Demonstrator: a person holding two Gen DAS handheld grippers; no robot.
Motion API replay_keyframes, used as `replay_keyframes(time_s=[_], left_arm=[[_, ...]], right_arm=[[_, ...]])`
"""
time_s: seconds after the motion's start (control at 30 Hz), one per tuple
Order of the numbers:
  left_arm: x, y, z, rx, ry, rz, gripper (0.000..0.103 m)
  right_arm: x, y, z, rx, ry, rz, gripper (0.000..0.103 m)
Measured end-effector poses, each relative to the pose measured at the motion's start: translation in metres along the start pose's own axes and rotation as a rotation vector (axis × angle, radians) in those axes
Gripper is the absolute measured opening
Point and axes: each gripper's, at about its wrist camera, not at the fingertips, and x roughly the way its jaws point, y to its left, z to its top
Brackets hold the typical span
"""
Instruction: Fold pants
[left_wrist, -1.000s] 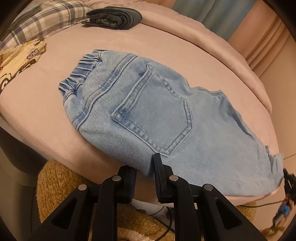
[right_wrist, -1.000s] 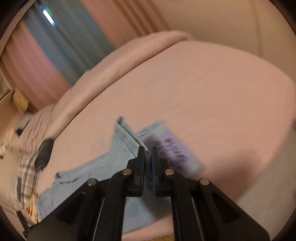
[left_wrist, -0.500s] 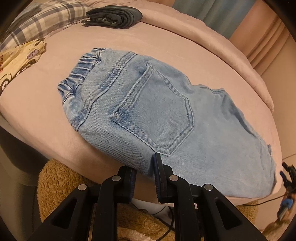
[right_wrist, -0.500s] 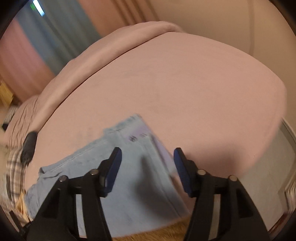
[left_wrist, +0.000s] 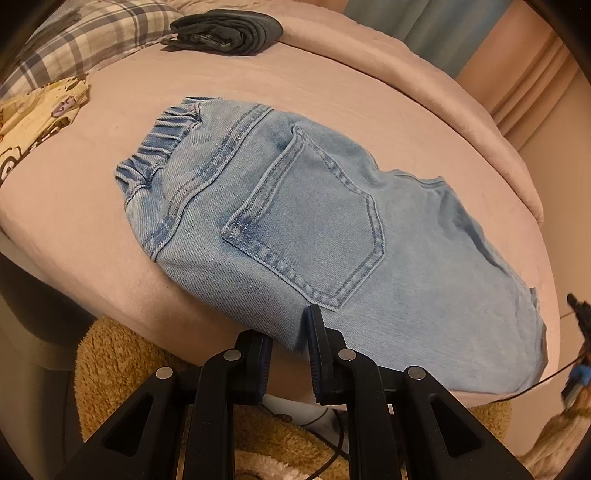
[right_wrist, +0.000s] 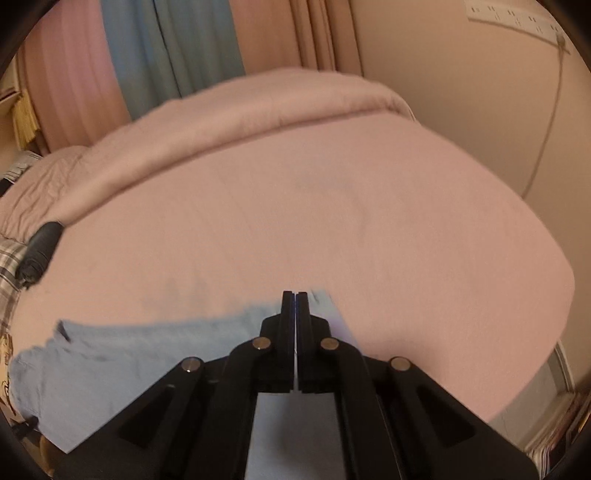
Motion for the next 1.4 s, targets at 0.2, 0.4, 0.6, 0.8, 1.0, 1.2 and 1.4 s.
replay_keyframes(time_s=[0.2, 0.4, 0.6, 0.8, 1.0, 1.2, 1.4], left_arm=[[0.001, 0.003, -0.001, -0.008, 0.006, -0.010, 0.014], [0.001, -0.001, -0.001, 0.017, 0.004, 0.009, 0.014], [0.003, -0.005, 0.000, 0.012, 0.003, 0.013, 0.014], [0.002, -0.004, 0.001, 0.009, -0.001, 0.002, 0.014], [-0.008, -0.005, 0.002, -0.004, -0.029, -0.020, 0.014], [-0.012, -0.008, -0.002, 0.029, -0.017, 0.003, 0.014], [-0.041, -0.027, 0.000, 0.124, -0.054, -0.001, 0.015]], right_arm=[[0.025, -0.013, 0.005, 0.093, 0.144, 0.028, 0.028], [0.036, -0.041, -0.039, 0.189, 0.257, -0.004, 0.047], [0.036, -0.019, -0.060, 0.000, 0.208, -0.111, 0.005], [0.017, -0.014, -0.030, 0.055, 0.098, -0.045, 0.006], [0.001, 0.003, 0.025, 0.044, -0.039, -0.009, 0.000], [0.024, -0.008, 0.018, 0.129, 0.099, 0.080, 0.007], [0.029, -0.018, -0.035, 0.115, 0.247, 0.013, 0.061]])
